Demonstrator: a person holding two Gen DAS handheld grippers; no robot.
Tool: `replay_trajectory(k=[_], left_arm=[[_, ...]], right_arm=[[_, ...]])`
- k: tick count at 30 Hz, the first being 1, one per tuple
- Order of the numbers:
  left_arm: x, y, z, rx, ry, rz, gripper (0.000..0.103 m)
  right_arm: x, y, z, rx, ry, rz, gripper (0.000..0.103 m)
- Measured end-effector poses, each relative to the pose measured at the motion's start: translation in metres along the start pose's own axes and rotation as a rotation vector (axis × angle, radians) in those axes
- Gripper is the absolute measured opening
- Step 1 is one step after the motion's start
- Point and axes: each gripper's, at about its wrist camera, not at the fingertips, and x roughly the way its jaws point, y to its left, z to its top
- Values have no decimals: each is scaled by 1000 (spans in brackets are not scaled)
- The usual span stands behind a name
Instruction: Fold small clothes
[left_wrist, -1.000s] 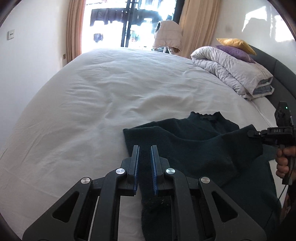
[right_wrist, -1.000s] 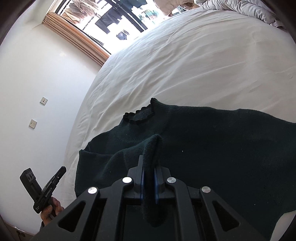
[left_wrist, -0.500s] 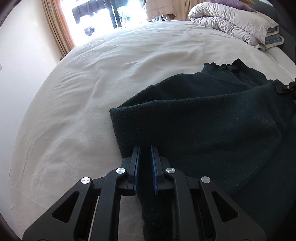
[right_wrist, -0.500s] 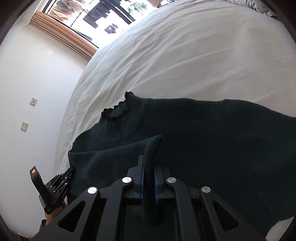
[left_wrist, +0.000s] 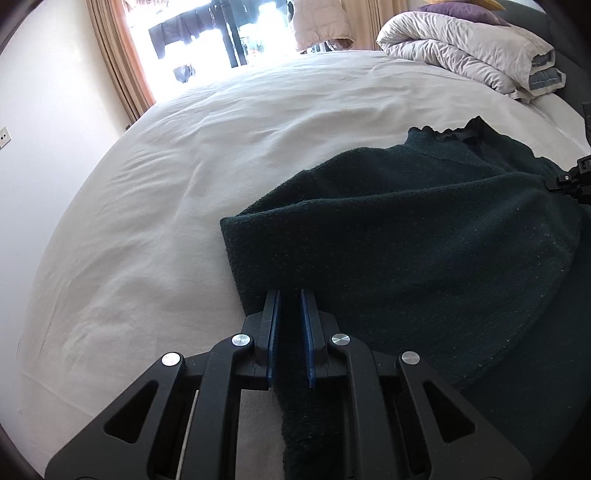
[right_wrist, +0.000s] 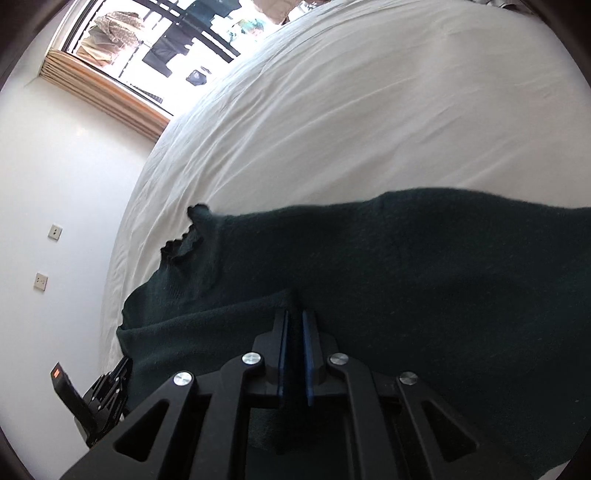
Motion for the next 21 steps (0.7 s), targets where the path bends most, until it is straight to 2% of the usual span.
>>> replay_trajectory(k=[2,3,5,7,9,10,13,15,16,17,20,21], left_arm=[[0,1,0,-4,-2,-5,11],[0,2,0,-5,-4,-5,11],[0,2,0,-8,-9,-7,11],[0,2,0,-8,-14,-4,11],[0,1,-1,-3,-17,3,11],[0,0,0,-3,-17,3,11],[0,5,-1,-19,-19,-16,11],[0,7,-2,-30,-22,-29,11],[0,8,-2,-34,-23,-33,11],[0,8,-2,-37,-23,-37,11],[1,9,-3,-42,-27,-43,11],[1,9,-3,-42,-28,-42,11]], right_arm=[[-16,-8,4,43,-80,-112,2],[-26,-7,3,52,-110,-152,7],[-46,12,-4,-11,-178,-186,8],[-57,43,-19,-86,-196,-70,8],[-47,79,-39,-148,-117,108,10],[-35,97,-49,-192,-65,162,10],[1,122,-67,-231,39,212,10],[28,112,-69,-180,102,203,14],[37,98,-68,-139,104,168,11],[38,84,-68,-106,94,190,0],[30,32,-63,59,51,324,0],[20,16,-61,90,15,307,0]])
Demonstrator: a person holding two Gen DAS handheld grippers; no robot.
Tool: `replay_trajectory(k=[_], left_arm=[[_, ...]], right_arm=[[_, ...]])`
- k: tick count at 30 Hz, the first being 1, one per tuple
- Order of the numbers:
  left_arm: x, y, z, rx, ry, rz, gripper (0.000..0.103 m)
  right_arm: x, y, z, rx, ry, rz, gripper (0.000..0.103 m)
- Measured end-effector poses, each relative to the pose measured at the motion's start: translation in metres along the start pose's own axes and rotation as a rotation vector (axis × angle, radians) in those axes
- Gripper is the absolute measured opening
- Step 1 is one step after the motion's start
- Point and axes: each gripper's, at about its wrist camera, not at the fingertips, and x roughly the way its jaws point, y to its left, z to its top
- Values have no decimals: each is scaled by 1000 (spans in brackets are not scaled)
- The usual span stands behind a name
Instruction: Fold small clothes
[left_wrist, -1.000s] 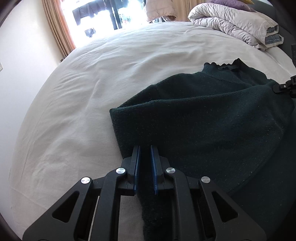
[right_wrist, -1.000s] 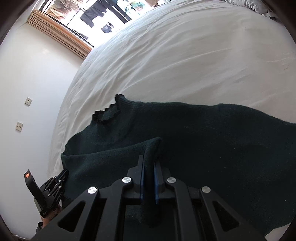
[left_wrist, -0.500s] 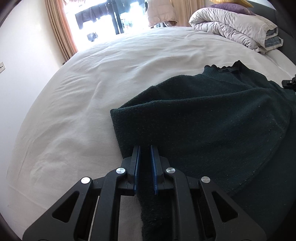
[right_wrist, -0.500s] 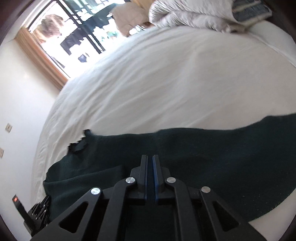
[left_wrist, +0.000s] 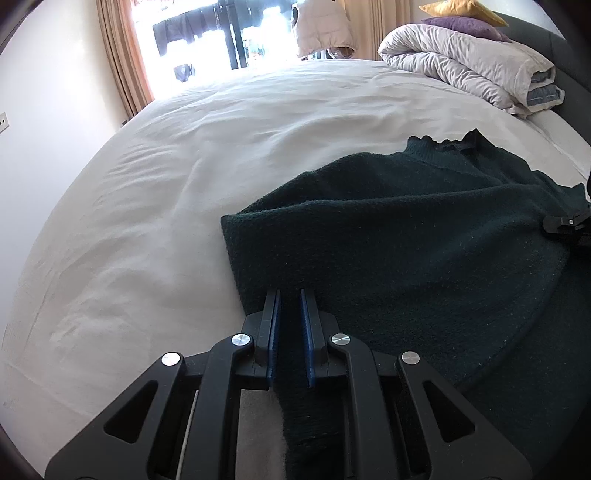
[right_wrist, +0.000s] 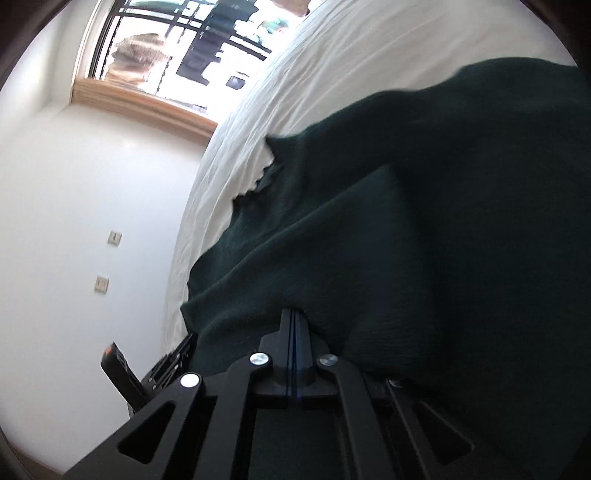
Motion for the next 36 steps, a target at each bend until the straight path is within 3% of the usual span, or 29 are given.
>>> replay_trajectory(k=[2,6,7,9,11,14,17,22,24,27,30,36], left_arm=[[0,-1,0,5,-1,5,11],[0,-2,0,12,-2,12,11],[0,-1,1,9,-1,9,11],[-1,1,2,-7,2,-10,11],[-5,5,5,-25,1,-27,12],[-21,6,9,-62,-24,20,12],[-47,-2,13,-89,-72,17,12],[-87,-64,16,-7,-105,-85,12],[-94,-95,12,26,-102,-142,12],[-82,-133,2,59,-48,-195,12],[-56,-149,-14,45,33,-199,12],[-39,-144,-21,7,22,-226,12]], right_arm=[[-26,-14,5,15,-67,-37,0],[-104,-44,3,98,-247,-214,8],[-128,-49,0,112,-295,-240,17],[-171,-52,-10,117,-395,-287,62],[-214,-60,-23,130,-505,-284,74],[-272,-89,-41,218,-599,-267,75],[-311,-129,-58,351,-668,-231,75],[-350,-199,-83,570,-772,-156,74],[-360,-225,-87,640,-807,-88,68],[-369,-236,-82,633,-820,-77,68],[-364,-232,-70,622,-812,-88,68],[-363,-262,-23,665,-802,-95,66]])
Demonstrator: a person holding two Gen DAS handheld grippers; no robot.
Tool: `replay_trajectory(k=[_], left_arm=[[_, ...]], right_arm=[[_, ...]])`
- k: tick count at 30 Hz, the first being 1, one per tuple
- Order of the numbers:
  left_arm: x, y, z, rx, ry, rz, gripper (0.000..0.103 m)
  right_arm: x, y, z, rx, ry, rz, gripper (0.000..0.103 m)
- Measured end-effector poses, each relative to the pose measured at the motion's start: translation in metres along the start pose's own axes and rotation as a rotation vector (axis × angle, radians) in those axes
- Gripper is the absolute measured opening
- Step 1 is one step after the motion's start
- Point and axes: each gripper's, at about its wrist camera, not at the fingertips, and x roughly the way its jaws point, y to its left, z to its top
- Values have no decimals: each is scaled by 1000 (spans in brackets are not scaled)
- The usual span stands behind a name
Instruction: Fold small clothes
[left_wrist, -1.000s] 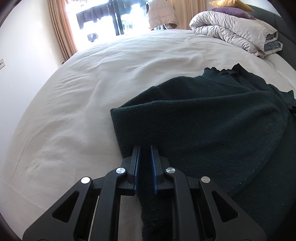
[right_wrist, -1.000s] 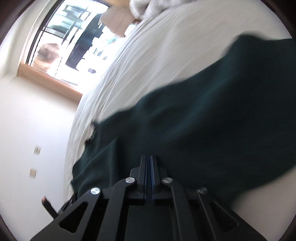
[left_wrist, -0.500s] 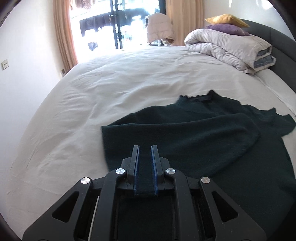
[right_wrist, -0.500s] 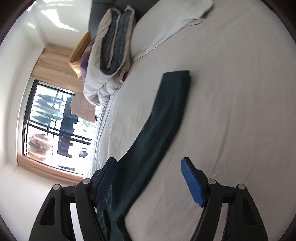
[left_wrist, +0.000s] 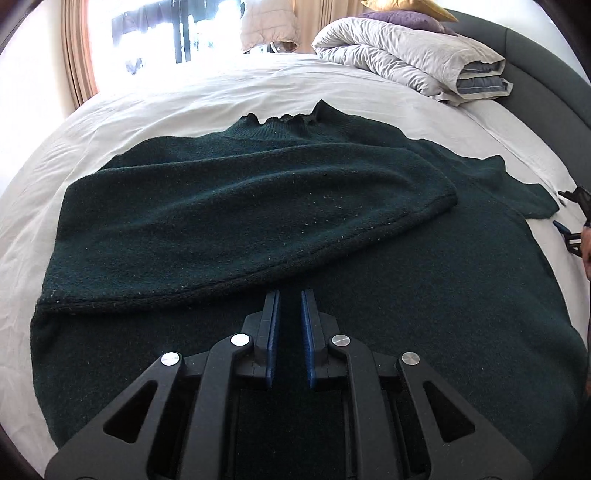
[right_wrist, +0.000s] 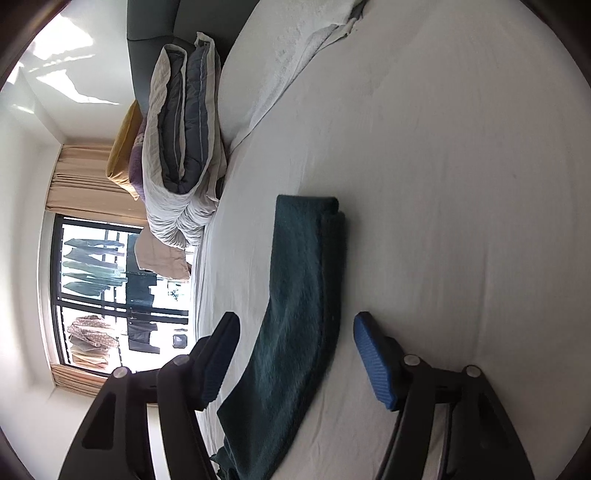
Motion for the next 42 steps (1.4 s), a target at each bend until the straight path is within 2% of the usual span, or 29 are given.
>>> replay_trajectory(k=[5,8,10,13,15,16,19,21,24,28,30,33,36,37,38,40,41,42], left_arm=[[2,-2,-6,7,-18,12,12],[-1,-1,-11,-5,-23,0,12],[0,1,-10,-16,-23,-12,12],[1,3,-10,-25,-25,-21,12],[-1,3,-11,-28,-26,-23,12],[-2,3,-12,-30,-27,-24,12],[-3,6,-12,-39,-28,-33,12],[-2,7,-12,-47,-30,-42,12],[-3,10,-12,-61,-32,-56,12],[-4,14,-12,-92,-36,-87,12],[-5,24,-12,-144,-38,-140,12],[-12,47,-11,-294,-42,-255,12],[-26,68,-8,-404,-77,-312,17],[-31,75,-6,-441,-95,-342,27],[-35,83,-4,-477,-107,-369,51],[-41,101,4,-564,-131,-400,82],[-43,111,7,-609,-143,-413,87],[-43,119,12,-638,-138,-439,87]], right_arm=[[9,-6,24,63,-53,20,65],[15,2,32,27,-51,-4,64],[18,5,34,8,-50,-11,61],[25,4,40,-8,-47,-21,41],[28,1,42,-21,-29,-32,16],[30,0,42,-35,-22,-50,12],[26,8,38,-114,-29,-86,11],[23,26,28,-197,-47,-111,11],[19,66,4,-306,-54,-88,10],[24,143,-58,-521,-6,-29,10],[26,178,-101,-616,34,18,10],[33,228,-190,-805,113,71,10],[39,258,-284,-958,192,121,10],[44,263,-317,-1004,225,128,10],[47,266,-344,-1053,246,127,10],[56,266,-402,-1158,273,116,10],[62,263,-430,-1207,307,107,10],[68,260,-454,-1253,327,99,10]])
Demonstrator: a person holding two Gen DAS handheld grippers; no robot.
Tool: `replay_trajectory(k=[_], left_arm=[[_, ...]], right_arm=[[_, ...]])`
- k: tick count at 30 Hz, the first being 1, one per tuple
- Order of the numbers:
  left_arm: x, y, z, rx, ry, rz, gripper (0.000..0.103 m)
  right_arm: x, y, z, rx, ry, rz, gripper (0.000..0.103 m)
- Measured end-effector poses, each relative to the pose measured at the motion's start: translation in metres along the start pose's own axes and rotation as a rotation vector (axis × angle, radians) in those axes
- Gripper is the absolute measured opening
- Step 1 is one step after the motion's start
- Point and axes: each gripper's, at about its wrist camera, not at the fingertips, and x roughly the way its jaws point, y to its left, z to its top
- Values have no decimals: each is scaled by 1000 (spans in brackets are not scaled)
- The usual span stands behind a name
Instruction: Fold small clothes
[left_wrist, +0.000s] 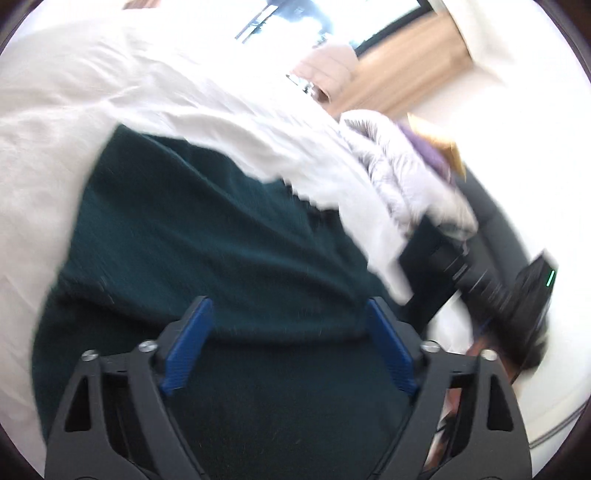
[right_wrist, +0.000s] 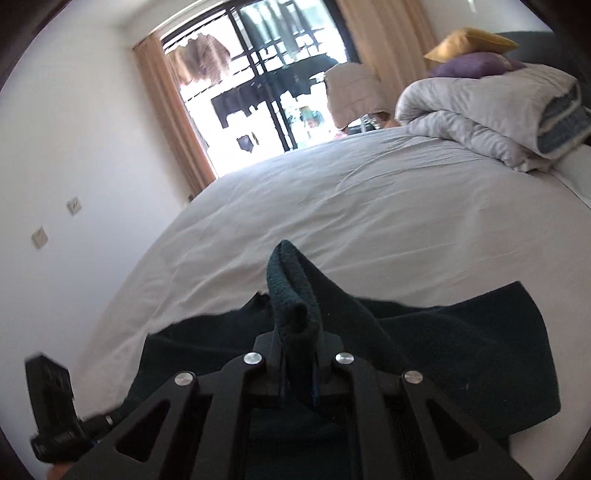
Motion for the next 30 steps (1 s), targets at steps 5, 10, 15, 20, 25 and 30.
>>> replay_trajectory(k=[5,10,15,20,25,30], left_arm=[[6,8,30,-81,48,-72,87],[23,11,36,-83,96,-41,87],[45,13,32,-63,149,15,87],[62,5,21,-27,183,77,87],[97,-20,19,42,265,175,87],[119,-32,23,106,283,261,66]], right_arm=[[37,51,-37,-96,80,8,11],[66,64,-56,-114,169,97,40],[40,44,-74,7,161,217,68],[-25,-7,-87,146,85,228,69],[-51,-51,-117,271,99,226,68],[-45,-78,-143,384,142,223,56]])
